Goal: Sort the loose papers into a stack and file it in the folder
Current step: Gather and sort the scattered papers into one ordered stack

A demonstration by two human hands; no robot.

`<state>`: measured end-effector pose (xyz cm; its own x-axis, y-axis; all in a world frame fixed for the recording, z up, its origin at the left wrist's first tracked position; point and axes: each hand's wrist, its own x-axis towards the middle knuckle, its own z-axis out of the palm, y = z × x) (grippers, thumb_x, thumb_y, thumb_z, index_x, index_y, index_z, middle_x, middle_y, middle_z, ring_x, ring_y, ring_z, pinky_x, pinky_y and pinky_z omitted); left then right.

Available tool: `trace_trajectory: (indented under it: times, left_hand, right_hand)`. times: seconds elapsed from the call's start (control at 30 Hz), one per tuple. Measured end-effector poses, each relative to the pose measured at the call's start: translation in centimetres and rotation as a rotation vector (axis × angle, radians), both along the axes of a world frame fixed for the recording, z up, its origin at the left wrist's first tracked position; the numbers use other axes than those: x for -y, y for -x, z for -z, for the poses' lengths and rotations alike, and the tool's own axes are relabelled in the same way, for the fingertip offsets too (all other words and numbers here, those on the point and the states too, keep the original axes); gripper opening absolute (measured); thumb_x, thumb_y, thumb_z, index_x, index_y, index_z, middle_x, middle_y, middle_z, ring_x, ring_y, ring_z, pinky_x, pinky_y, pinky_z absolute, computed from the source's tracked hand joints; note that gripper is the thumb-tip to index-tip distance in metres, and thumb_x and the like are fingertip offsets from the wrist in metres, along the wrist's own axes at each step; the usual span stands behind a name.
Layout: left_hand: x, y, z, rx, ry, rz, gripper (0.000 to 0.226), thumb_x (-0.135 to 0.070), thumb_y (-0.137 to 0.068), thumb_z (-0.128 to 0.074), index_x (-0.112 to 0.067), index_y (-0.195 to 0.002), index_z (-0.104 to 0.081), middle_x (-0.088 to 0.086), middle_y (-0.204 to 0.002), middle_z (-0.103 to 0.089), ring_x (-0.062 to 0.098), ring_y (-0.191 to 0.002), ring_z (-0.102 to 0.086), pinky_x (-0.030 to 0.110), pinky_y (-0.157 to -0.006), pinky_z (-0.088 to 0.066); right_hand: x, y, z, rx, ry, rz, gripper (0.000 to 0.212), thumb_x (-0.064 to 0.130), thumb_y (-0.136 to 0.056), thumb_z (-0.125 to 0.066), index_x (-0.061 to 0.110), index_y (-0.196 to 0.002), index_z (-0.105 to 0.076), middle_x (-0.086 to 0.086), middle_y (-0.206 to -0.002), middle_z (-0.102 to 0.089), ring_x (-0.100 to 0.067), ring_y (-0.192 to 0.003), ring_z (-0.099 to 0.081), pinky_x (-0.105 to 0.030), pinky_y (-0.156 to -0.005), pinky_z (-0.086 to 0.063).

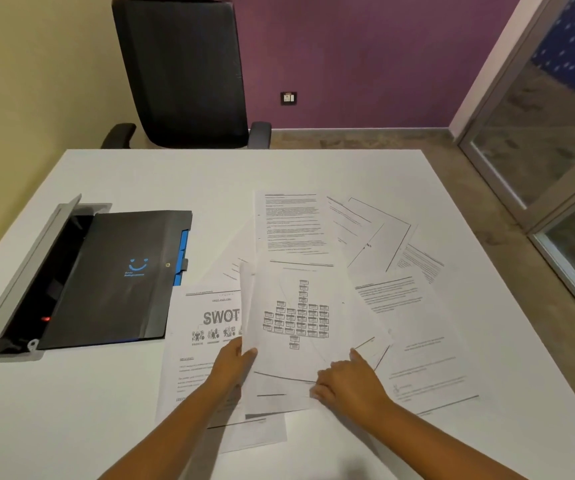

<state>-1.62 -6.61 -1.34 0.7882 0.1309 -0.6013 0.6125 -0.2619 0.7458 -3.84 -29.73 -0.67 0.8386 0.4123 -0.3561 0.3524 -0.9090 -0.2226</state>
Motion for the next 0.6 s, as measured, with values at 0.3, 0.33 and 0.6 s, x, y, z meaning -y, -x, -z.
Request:
trace_trajectory:
  times: [0.3, 0.33, 0.6]
  left_hand:
    - [-0.6, -0.6, -4.1, 0.264, 0.066, 0.005, 0.036, -0.009, -0.094, -0.048, -0.010, -0.129, -0.050, 0.008, -0.125, -0.058, 0.024, -0.115, -0.054, 0.037, -0.101, -0.043]
    - [-0.7, -0.7, -4.6, 0.300, 0.090, 0.015, 0.033, -0.011, -0.094, -0.048, -0.015, -0.126, -0.052, 0.004, -0.121, -0.061, 0.022, -0.112, -0.057, 0.037, -0.099, -0.045]
    - [-1.4, -2.6, -6.8, 0.424, 0.210, -0.003, 0.022, -0.015, -0.092, -0.052, -0.028, -0.106, -0.061, -0.012, -0.100, -0.068, 0.001, -0.092, -0.064, 0.014, -0.074, -0.051]
  right_hand:
    - [3.5, -6.3, -2.9, 0.018, -0.611, 0.753, 0.058, 0.021, -0.092, -0.058, 0.018, -0.144, -0.034, -0.007, -0.153, -0.028, -0.024, -0.139, -0.032, -0.041, -0.115, -0.030]
    - [3.7, -7.2, -3.4, -0.041, -0.661, 0.818, 0.065, 0.025, -0.090, -0.060, 0.019, -0.146, -0.028, -0.007, -0.152, -0.031, -0.024, -0.139, -0.032, -0.040, -0.114, -0.029]
    - [1.7, -10.4, -6.0, -0.547, -1.196, 0.938, 0.048, 0.020, -0.089, -0.062, 0.019, -0.134, -0.047, -0.006, -0.124, -0.060, -0.019, -0.113, -0.056, -0.044, -0.098, -0.045]
